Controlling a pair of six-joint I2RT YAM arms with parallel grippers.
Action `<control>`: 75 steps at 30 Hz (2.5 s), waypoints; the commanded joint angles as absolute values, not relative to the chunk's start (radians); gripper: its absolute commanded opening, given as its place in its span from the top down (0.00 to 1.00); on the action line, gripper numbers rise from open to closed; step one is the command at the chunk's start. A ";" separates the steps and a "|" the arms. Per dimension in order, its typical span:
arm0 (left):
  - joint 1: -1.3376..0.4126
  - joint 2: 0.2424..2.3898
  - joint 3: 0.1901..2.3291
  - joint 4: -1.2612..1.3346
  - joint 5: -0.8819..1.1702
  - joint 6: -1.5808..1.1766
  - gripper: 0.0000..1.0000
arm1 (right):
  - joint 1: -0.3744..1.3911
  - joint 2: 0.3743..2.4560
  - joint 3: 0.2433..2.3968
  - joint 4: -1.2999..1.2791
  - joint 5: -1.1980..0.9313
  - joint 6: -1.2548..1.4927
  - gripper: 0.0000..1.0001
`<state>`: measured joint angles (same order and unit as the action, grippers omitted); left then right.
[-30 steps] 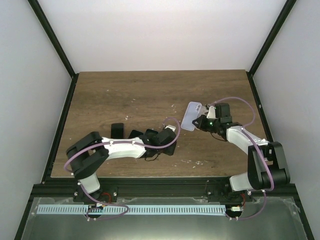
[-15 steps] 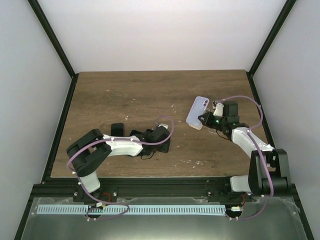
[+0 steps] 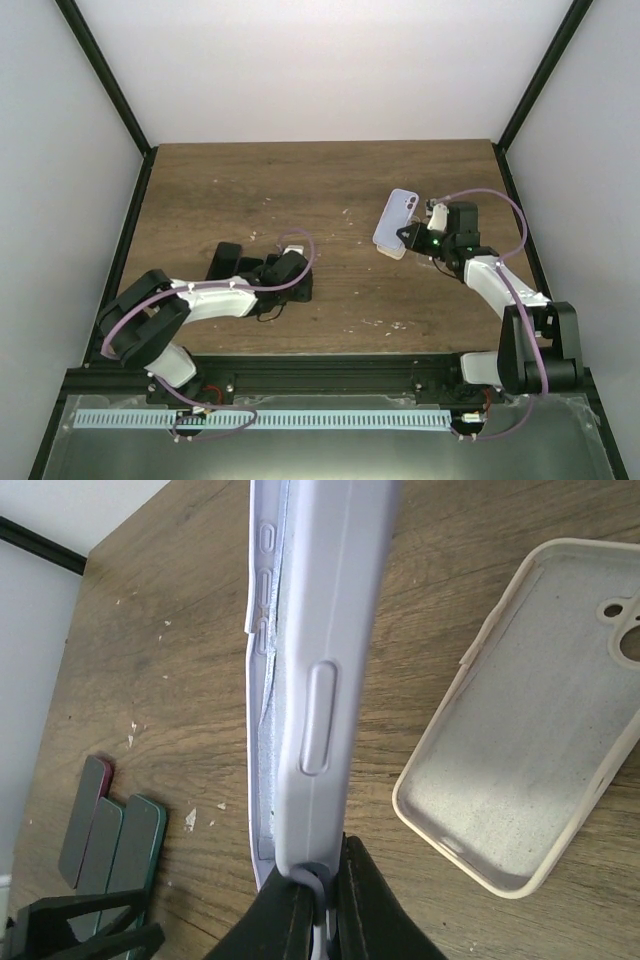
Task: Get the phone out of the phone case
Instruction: Move the phone to the center of the board, then move the phone case to the center of the board, then place the phone case at the center of the board.
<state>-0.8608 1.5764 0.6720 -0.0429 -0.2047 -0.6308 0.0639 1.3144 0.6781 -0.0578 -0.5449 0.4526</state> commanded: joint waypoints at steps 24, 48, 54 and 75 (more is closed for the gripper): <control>-0.770 1.039 0.845 -0.495 -0.300 -0.201 0.30 | 0.120 1.890 1.285 -0.524 -0.542 0.369 0.99; -0.742 0.944 0.829 -0.485 -0.322 -0.189 0.29 | 0.024 1.715 1.173 -0.509 -0.824 0.232 0.99; -0.740 0.949 0.825 -0.489 -0.314 -0.194 0.30 | 0.070 1.817 1.209 -0.506 -0.778 0.249 0.98; -0.740 0.955 0.827 -0.505 -0.356 -0.182 0.28 | 0.049 1.637 1.173 -0.482 -0.592 0.174 0.38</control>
